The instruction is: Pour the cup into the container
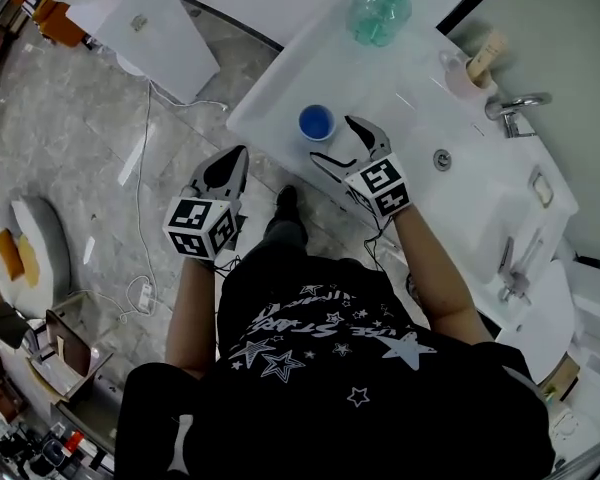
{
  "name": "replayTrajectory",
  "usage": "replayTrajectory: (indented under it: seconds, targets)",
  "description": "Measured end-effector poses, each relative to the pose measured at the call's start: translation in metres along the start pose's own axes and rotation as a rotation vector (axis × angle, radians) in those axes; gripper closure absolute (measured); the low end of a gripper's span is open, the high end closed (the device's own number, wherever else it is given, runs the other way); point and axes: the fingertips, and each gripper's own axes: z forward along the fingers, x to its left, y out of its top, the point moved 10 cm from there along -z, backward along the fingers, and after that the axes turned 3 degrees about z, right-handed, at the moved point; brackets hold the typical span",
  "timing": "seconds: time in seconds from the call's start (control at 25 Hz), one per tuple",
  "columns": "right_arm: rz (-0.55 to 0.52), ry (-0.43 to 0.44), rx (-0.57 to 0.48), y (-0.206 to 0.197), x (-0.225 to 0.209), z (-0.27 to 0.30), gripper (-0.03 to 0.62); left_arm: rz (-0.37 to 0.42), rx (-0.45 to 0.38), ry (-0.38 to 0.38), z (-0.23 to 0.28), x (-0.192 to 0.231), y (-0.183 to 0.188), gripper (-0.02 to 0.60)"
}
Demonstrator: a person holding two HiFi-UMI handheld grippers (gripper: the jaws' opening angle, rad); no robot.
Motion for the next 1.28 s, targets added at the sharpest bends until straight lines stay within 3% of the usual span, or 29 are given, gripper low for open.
replayTrajectory:
  seconds: [0.56,0.8,1.28]
  targets:
    - [-0.024,0.052,-0.026,0.005,-0.003,0.039,0.237,-0.001,0.055,-0.025,0.027,0.026,0.007,0.569]
    - [-0.083,0.039,-0.035,0.004,-0.001,0.045,0.264,0.002,0.071,-0.041,0.032,0.028,0.008,0.569]
    - [-0.064,0.027,-0.047,0.003,-0.004,0.046,0.303,-0.001,0.088,-0.065,0.040,0.030,0.007,0.569]
